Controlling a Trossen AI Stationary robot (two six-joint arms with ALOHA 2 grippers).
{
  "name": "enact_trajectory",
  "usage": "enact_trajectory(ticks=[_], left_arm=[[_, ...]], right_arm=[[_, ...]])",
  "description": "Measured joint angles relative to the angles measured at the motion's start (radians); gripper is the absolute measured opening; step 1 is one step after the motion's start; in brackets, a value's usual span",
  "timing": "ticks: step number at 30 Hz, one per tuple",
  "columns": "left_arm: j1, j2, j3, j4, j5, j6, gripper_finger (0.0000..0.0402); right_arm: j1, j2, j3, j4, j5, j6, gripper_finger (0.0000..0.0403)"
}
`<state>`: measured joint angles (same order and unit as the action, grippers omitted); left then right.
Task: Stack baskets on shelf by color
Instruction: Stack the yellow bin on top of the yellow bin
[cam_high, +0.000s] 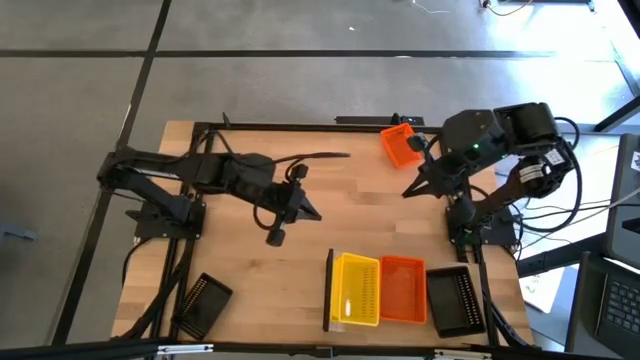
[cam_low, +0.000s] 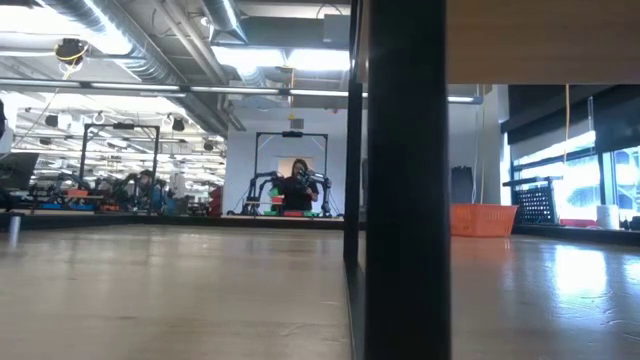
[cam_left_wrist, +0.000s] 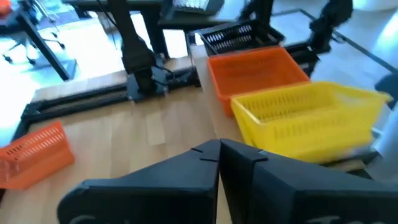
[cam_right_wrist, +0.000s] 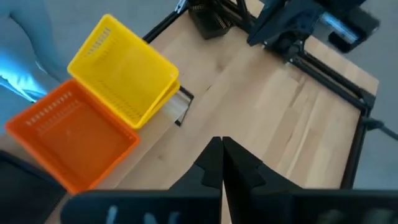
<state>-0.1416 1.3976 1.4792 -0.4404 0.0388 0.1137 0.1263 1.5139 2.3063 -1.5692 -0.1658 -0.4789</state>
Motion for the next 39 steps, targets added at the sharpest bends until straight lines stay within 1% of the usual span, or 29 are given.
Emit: enact_trajectory(ticks=[4,7,9,14,17,20,25,29,31,34,39], left_arm=[[0.0,0.025,0.0,0.018,0.006,0.005,0.0],[-0.003,0.029,0.0,0.008,0.026,0.023,0.0],[-0.007,0.038,0.001,0.034,0.08,0.046,0.0],[0.0,0.063,0.003,0.091,0.26,0.072,0.0],[0.012,0.099,0.0,0.077,0.324,0.077,0.0],[0.019,0.125,-0.001,0.083,0.388,0.08,0.0],[0.035,0.147,0.0,0.129,0.506,0.082,0.0],[0.058,0.186,-0.001,0.174,0.605,0.082,0.0],[0.068,0.211,0.0,0.196,0.608,0.082,0.0],[0.08,0.247,0.0,0.213,0.607,0.081,0.0],[0.09,0.247,0.0,0.252,0.605,0.103,0.0]], right_arm=[[-0.001,-0.073,-0.105,0.014,-0.001,0.024,0.0001],[0.0,-0.139,-0.213,0.11,-0.003,0.066,0.0001],[0.0,-0.187,-0.299,0.197,-0.003,0.093,0.0001],[0.0,-0.3,-0.525,0.41,-0.003,0.183,0.0],[0.0,-0.347,-0.642,0.519,0.0,0.212,0.0],[0.0,-0.372,-0.728,0.59,0.0,0.212,0.0],[0.0,-0.381,-0.794,0.635,0.001,0.213,0.0],[0.0,-0.383,-0.811,0.662,0.056,0.214,0.0],[0.0,-0.383,-0.813,0.661,0.089,0.223,0.0],[0.0,-0.383,-0.813,0.662,0.11,0.239,0.0],[0.0,-0.383,-0.813,0.653,0.13,0.271,0.0]])
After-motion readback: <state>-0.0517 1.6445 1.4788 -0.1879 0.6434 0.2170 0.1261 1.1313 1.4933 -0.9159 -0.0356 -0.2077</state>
